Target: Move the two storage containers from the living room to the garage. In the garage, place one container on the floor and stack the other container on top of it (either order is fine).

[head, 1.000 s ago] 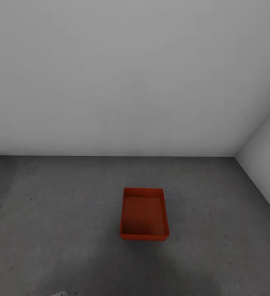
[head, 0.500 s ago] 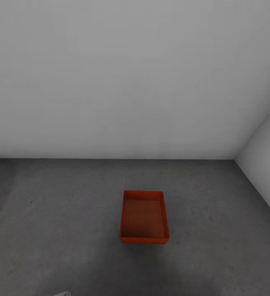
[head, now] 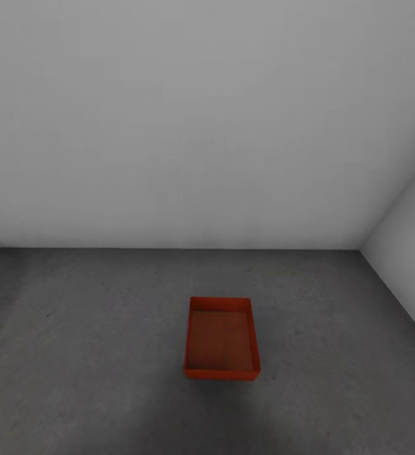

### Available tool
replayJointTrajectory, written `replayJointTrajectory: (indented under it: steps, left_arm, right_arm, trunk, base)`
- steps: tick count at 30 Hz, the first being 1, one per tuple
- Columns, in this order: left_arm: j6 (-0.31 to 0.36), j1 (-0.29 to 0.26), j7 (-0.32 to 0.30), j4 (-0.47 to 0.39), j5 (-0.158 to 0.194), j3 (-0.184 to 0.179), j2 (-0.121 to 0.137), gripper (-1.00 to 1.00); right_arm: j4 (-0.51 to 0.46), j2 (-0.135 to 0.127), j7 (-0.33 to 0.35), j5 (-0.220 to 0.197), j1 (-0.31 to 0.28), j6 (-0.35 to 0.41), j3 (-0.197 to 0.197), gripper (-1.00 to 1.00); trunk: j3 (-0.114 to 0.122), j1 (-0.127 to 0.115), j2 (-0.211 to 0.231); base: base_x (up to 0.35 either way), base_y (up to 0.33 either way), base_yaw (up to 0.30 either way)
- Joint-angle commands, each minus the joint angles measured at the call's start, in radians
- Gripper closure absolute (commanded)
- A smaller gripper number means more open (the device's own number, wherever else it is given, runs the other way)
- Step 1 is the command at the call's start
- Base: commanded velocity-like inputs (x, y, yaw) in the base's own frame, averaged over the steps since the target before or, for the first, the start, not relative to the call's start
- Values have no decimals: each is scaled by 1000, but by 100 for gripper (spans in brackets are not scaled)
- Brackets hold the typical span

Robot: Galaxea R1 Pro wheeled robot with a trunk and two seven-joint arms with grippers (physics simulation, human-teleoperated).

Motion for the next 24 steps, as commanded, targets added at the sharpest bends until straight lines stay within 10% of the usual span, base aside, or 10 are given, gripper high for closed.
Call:
replayJointTrajectory:
  steps: [1, 24]
  left_arm:
    - [-2, 9, -42, 0, 9, -8, 0, -100]
    - [37, 56, -144, 1, 10, -9, -1, -100]
  right_arm:
    - [3, 0, -1, -7, -1, -6, 8, -100]
    - [3, 0, -1, -8, -1, -5, 7, -100]
  trunk:
    - [1, 0, -1]
    - [38, 0, -1]
  base:
    - [0, 0, 0]
    - [0, 0, 0]
